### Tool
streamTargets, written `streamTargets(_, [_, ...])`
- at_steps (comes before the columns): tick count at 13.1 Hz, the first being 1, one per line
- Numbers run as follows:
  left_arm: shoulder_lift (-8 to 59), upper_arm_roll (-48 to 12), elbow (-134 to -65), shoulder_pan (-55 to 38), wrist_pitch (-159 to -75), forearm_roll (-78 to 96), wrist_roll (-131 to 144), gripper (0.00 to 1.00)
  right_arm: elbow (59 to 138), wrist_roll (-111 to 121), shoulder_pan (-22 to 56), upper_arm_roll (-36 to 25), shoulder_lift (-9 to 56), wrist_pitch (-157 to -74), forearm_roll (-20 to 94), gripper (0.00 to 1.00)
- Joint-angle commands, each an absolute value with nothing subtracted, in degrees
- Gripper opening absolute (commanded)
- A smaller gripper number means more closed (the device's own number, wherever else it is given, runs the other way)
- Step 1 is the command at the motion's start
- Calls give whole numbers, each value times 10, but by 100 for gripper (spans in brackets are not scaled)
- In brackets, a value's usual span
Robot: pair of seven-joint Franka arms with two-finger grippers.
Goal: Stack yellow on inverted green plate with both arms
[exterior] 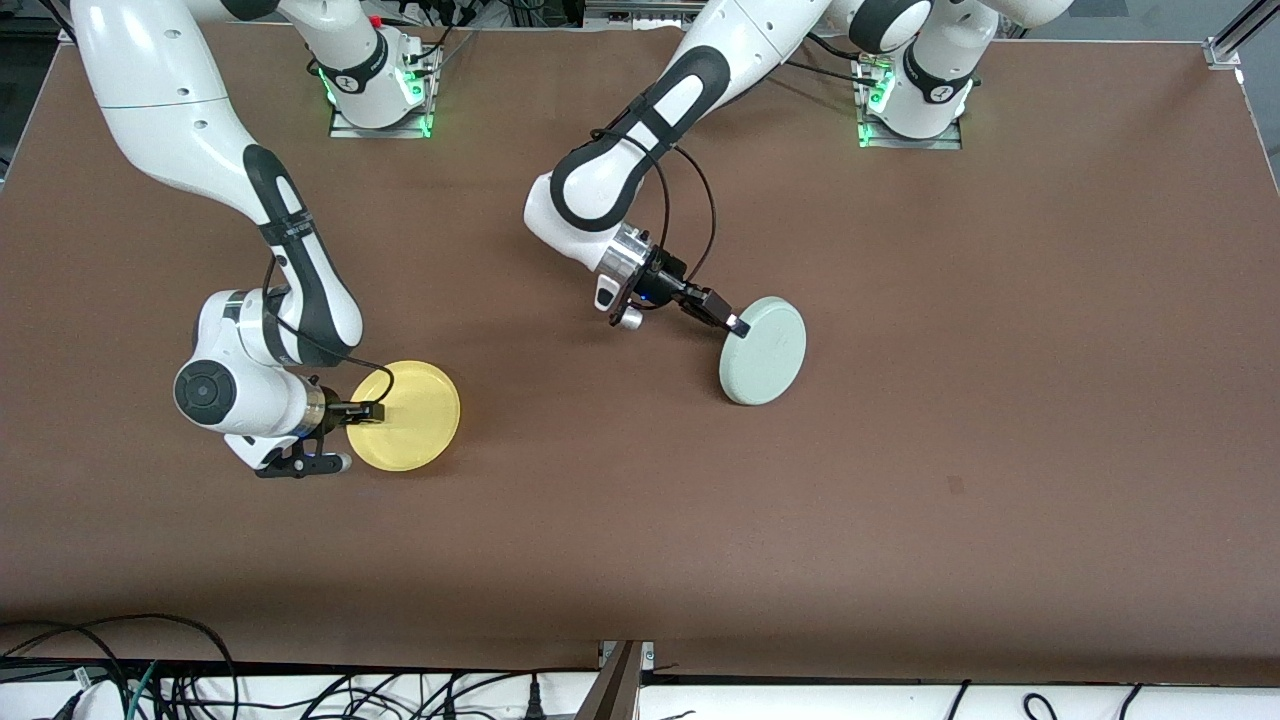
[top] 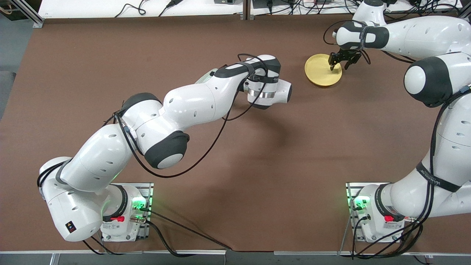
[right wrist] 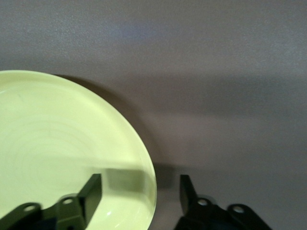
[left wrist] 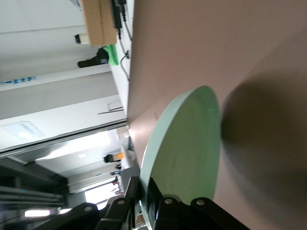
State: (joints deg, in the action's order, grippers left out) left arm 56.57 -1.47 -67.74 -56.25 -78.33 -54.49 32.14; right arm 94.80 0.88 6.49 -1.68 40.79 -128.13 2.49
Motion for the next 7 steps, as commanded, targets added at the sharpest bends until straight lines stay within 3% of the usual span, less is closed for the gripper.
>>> streamTargets(1, [566,-16,-637,-534,-857,-443,330,100,958,11,63,-17,404,-1289,35,18])
streamTargets(2, [565,-17,-622,-521,-865,-415,330,100,957,11,63,-16,404,-1288,36,0])
streamTargets(7, [535,-18,-557,-441,-947,-157,360,100,949,-16,64,-14,398,-1285,40,0])
